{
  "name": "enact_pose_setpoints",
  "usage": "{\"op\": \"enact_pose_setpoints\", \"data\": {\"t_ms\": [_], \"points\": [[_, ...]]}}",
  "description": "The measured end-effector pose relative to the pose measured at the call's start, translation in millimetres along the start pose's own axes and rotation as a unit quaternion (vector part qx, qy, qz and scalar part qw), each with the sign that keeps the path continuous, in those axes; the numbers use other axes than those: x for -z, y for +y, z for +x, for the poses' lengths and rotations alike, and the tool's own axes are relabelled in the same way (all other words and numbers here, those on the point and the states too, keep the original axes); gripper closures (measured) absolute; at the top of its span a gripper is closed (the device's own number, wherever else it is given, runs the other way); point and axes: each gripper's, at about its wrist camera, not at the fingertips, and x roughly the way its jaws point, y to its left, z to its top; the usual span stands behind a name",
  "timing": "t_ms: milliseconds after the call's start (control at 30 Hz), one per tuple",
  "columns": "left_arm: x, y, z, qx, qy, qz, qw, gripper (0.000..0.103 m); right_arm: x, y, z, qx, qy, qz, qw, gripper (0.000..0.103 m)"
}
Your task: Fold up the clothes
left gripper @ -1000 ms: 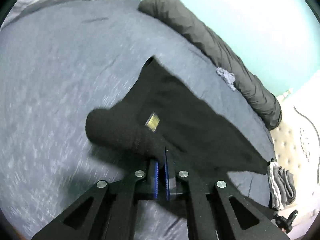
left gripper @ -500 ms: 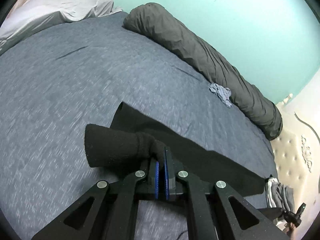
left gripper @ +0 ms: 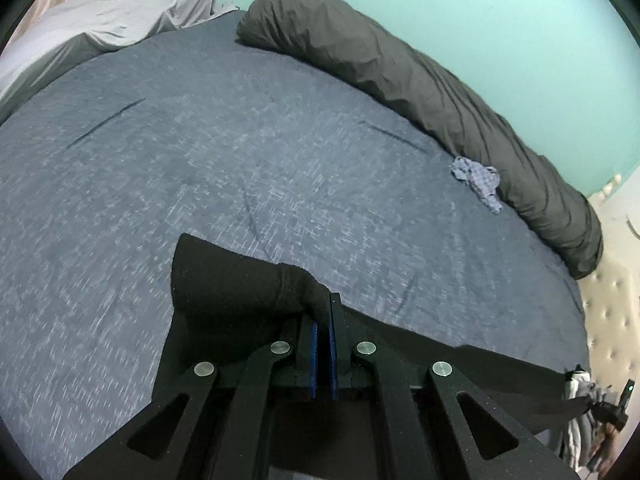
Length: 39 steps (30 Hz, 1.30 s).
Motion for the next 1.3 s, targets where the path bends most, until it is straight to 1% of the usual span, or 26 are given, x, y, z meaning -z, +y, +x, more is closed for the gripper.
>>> {"op": "enact_pose_setpoints", "data": {"t_ms": [100,233,367,500,633,700,733,767,800,833,867,900,967,1033,1067,1100,1133,1167,1200,1267,1300], "points": [[-2,2,20,-0.008,0.008,0.001,0.9999,0.099,-22,6,22,0.015,0.008,0.0,1.0,0.099],[-4,6,42,-0.018,0.017,0.002,0.9997,0.099,-42,10,49,0.032,0.025,0.01,0.999,0.099],[-5,9,58,-0.027,0.024,0.004,0.9993,0.099,-58,19,73,0.048,0.031,0.014,0.998,0.099],[-8,9,69,-0.03,0.028,0.005,0.9992,0.099,-68,20,92,0.058,0.037,0.015,0.997,0.099],[-7,11,87,-0.043,0.043,0.005,0.9981,0.098,-73,16,111,0.064,0.039,0.025,0.997,0.099],[-4,8,97,-0.05,0.052,0.014,0.9973,0.098,-74,15,120,0.065,0.037,0.027,0.997,0.099],[-3,7,100,-0.052,0.053,0.02,0.997,0.096,-73,14,125,0.061,0.035,0.026,0.997,0.099],[-2,7,100,-0.052,0.051,0.022,0.9971,0.095,-73,13,129,0.056,0.033,0.025,0.998,0.094],[-2,8,99,-0.049,0.046,0.021,0.9975,0.094,-72,12,133,0.052,0.03,0.02,0.998,0.086],[-2,9,97,-0.046,0.041,0.02,0.9979,0.093,-72,11,133,0.052,0.026,0.014,0.998,0.08],[-1,8,94,-0.044,0.036,0.021,0.9982,0.092,-72,11,131,0.05,0.018,0.004,0.999,0.067],[-1,8,91,-0.043,0.03,0.023,0.9984,0.091,-71,10,128,0.048,0.009,-0.007,0.999,0.056],[1,6,82,-0.042,0.018,0.027,0.9986,0.087,-70,10,114,0.063,-0.015,-0.045,0.997,0.053],[3,3,72,-0.043,0.004,0.031,0.9986,0.083,-69,11,99,0.081,-0.039,-0.086,0.992,0.051],[5,1,67,-0.04,-0.001,0.031,0.9987,0.078,-68,10,93,0.091,-0.047,-0.099,0.99,0.051],[5,1,63,-0.033,-0.004,0.029,0.999,0.073,-65,7,87,0.092,-0.053,-0.103,0.989,0.051],[6,1,59,-0.026,-0.008,0.025,0.9993,0.064,-62,3,82,0.09,-0.061,-0.104,0.989,0.051],[5,2,53,-0.018,-0.011,0.018,0.9996,0.061,-59,0,76,0.087,-0.068,-0.104,0.988,0.051],[5,4,48,-0.008,-0.013,0.01,0.9998,0.061,-55,-6,71,0.081,-0.075,-0.099,0.989,0.051],[3,12,41,0.021,-0.011,-0.02,0.9995,0.052,-47,-15,66,0.064,-0.084,-0.088,0.991,0.051],[2,18,39,0.029,-0.007,-0.036,0.9989,0.052,-42,-19,65,0.058,-0.085,-0.083,0.991,0.051]]}}
